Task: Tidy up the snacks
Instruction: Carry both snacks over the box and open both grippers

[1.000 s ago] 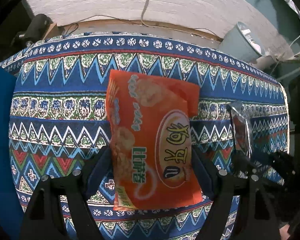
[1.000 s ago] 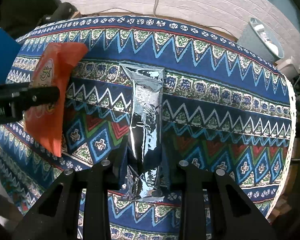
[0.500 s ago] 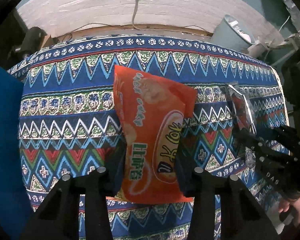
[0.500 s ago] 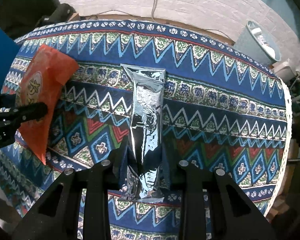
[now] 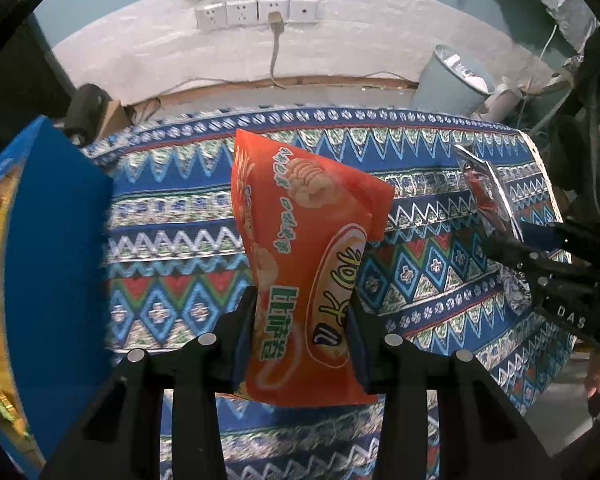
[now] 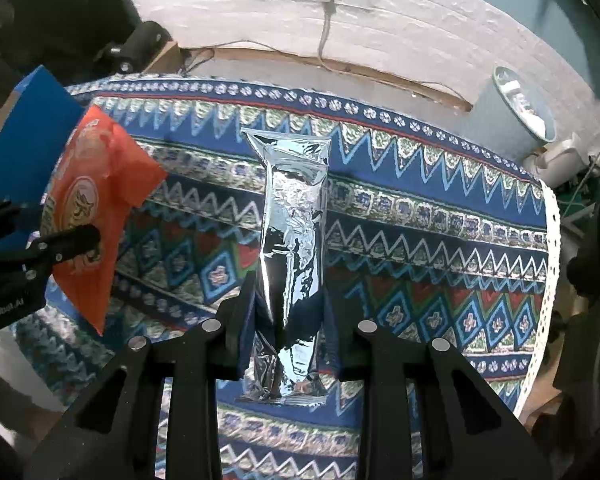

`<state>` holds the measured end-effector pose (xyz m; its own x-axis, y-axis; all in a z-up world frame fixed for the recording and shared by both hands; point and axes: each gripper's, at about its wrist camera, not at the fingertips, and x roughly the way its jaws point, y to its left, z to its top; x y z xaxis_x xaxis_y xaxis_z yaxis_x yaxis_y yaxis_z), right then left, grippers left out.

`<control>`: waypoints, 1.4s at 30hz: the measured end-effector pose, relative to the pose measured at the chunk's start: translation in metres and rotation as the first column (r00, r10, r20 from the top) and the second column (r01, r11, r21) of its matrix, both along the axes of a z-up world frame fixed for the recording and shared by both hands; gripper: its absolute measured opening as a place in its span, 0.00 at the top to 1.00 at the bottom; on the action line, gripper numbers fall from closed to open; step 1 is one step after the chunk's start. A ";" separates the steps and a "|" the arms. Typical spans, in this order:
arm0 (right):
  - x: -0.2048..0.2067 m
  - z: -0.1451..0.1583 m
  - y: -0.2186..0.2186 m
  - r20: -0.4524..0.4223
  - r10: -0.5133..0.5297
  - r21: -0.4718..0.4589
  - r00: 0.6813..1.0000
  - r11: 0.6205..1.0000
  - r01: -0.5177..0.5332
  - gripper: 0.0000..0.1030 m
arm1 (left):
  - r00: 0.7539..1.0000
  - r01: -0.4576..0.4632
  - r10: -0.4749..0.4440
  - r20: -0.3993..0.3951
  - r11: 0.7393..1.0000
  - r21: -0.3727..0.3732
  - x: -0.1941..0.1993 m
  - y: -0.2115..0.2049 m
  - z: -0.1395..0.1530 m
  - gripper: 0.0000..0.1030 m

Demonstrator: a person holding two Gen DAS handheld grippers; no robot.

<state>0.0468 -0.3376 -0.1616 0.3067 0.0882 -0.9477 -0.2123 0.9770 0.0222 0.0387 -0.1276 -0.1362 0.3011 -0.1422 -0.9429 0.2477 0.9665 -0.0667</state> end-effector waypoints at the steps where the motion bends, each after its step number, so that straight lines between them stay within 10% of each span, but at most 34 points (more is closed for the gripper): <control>1: -0.002 0.004 0.002 0.002 0.001 0.002 1.000 1.000 -0.001 0.73 | 1.000 -0.002 0.002 0.012 1.000 0.007 -0.002 0.008 0.007 0.60; 22: -0.011 0.092 0.094 0.102 0.125 0.062 0.987 0.989 -0.131 0.73 | 0.971 -0.069 0.052 0.233 0.996 0.065 -0.029 0.061 0.099 0.60; 42: 0.003 0.120 0.223 0.114 0.297 0.102 0.948 0.946 -0.308 0.73 | 0.927 -0.238 0.213 0.309 0.970 0.044 -0.032 0.166 0.124 0.60</control>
<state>0.0498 -0.1150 -0.0419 0.3370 0.2992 -0.8927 -0.5041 0.8582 0.0973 0.0068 0.0382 -0.0120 0.5870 0.0344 -0.8088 0.0188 0.9982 0.0561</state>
